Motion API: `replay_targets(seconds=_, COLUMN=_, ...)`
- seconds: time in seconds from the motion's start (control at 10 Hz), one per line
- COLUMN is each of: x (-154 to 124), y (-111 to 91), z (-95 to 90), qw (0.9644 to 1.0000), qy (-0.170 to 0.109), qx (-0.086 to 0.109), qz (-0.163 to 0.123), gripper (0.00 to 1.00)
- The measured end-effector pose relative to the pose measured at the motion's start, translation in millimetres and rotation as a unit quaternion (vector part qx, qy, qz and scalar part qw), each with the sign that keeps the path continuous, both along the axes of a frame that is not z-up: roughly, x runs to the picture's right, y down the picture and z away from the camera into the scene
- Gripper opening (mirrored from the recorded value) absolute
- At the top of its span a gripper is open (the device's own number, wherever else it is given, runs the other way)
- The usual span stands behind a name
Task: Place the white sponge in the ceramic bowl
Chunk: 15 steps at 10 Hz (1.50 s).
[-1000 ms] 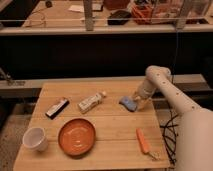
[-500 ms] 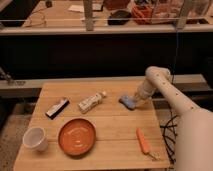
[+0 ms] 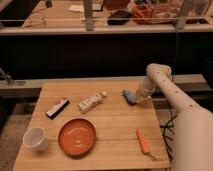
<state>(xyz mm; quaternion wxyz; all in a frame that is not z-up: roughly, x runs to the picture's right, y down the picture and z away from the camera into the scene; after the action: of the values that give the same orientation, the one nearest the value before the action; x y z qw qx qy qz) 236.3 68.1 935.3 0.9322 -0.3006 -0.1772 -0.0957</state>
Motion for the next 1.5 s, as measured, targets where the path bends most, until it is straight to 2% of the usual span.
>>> replay_targets(seconds=0.1, x=1.3, y=-1.5, z=0.2, qw=1.0, qy=0.001, qx=0.002, qz=-0.001, gripper=0.37)
replay_targets(seconds=0.2, x=0.8, y=-1.7, z=3.9, qw=1.0, qy=0.002, qx=0.005, qz=-0.003, gripper=0.38)
replay_targets(seconds=0.4, x=1.2, y=-4.0, z=2.5, qw=0.9997, qy=0.002, qx=0.01, qz=-0.021, gripper=0.29)
replay_targets(seconds=0.6, x=-13.4, y=0.5, z=-20.7, qw=0.9982, qy=-0.006, qx=0.016, qz=-0.058, gripper=0.1)
replay_targets(seconds=0.7, x=-33.4, y=9.7, z=-43.4, qw=0.9966, qy=-0.009, qx=0.022, qz=-0.078, gripper=0.01)
replay_targets(seconds=0.8, x=-44.5, y=16.9, z=-54.9, qw=0.9961, qy=-0.01, qx=0.024, qz=-0.085, gripper=0.0)
replay_targets(seconds=1.0, x=-62.8, y=31.9, z=-78.0, qw=0.9938, qy=-0.012, qx=0.029, qz=-0.107, gripper=0.0)
replay_targets(seconds=1.2, x=-91.4, y=30.4, z=-98.5, qw=0.9904, qy=-0.021, qx=0.031, qz=-0.133, gripper=0.01)
replay_targets(seconds=1.3, x=-110.6, y=33.2, z=-110.1, qw=0.9903, qy=-0.022, qx=0.031, qz=-0.134, gripper=0.09)
replay_targets(seconds=1.5, x=-130.0, y=34.4, z=-111.1, qw=0.9904, qy=-0.023, qx=0.034, qz=-0.132, gripper=0.26)
